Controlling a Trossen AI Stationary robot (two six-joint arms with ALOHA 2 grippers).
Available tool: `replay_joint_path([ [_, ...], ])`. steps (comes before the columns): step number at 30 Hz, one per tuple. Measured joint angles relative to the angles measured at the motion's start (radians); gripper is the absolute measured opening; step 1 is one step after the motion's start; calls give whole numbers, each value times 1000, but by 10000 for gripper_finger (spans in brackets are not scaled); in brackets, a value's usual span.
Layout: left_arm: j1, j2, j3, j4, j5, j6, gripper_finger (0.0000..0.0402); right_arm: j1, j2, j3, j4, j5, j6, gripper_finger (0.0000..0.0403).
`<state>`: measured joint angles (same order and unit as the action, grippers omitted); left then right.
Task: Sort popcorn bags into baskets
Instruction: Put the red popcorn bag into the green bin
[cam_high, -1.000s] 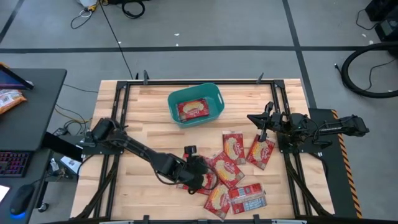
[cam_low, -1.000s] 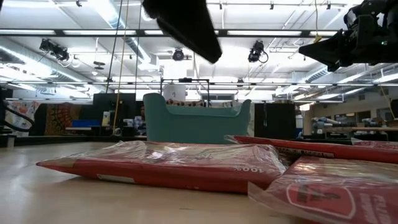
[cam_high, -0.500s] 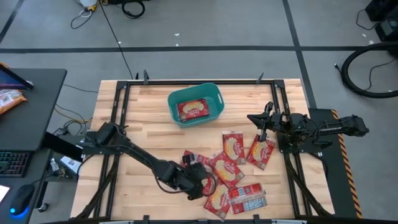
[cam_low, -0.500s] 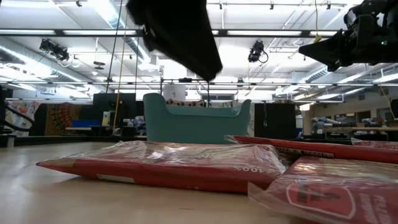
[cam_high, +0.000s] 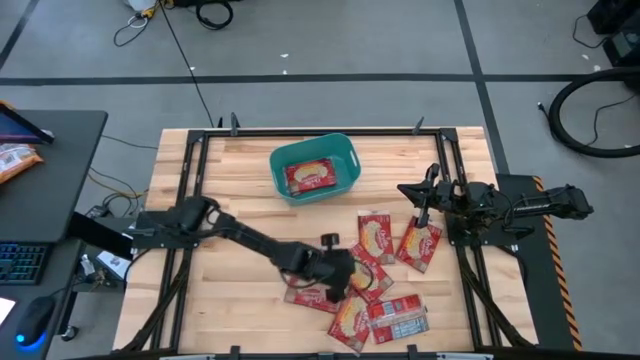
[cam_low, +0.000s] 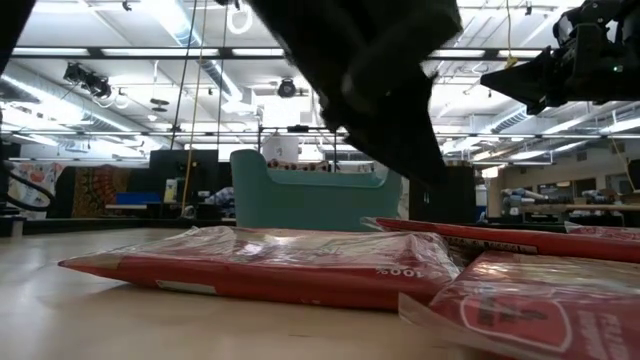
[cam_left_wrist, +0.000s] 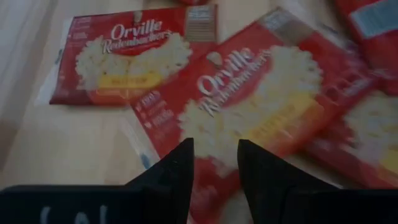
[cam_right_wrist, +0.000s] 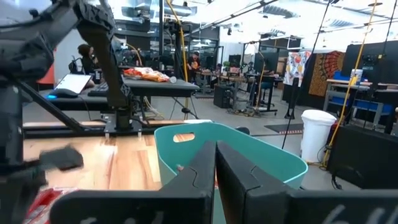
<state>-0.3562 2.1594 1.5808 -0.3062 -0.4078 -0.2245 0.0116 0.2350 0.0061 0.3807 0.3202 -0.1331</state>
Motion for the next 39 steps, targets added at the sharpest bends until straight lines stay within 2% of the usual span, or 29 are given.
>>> replay_joint_path([
  [6, 8, 74, 110, -21, 54, 227, 128, 0, 1, 0, 6, 0, 0, 20],
  [12, -16, 81, 115, -50, 57, 501, 128, 0, 1, 0, 7, 0, 0, 20],
  [15, -25, 81, 113, -78, 56, 576, 128, 0, 1, 0, 7, 0, 0, 20],
  [34, -5, 150, 113, -85, 55, 638, 126, 0, 1, 0, 7, 0, 0, 20],
  [39, 2, 156, 113, -93, 54, 569, 85, 0, 2, 0, 10, 0, 0, 20],
])
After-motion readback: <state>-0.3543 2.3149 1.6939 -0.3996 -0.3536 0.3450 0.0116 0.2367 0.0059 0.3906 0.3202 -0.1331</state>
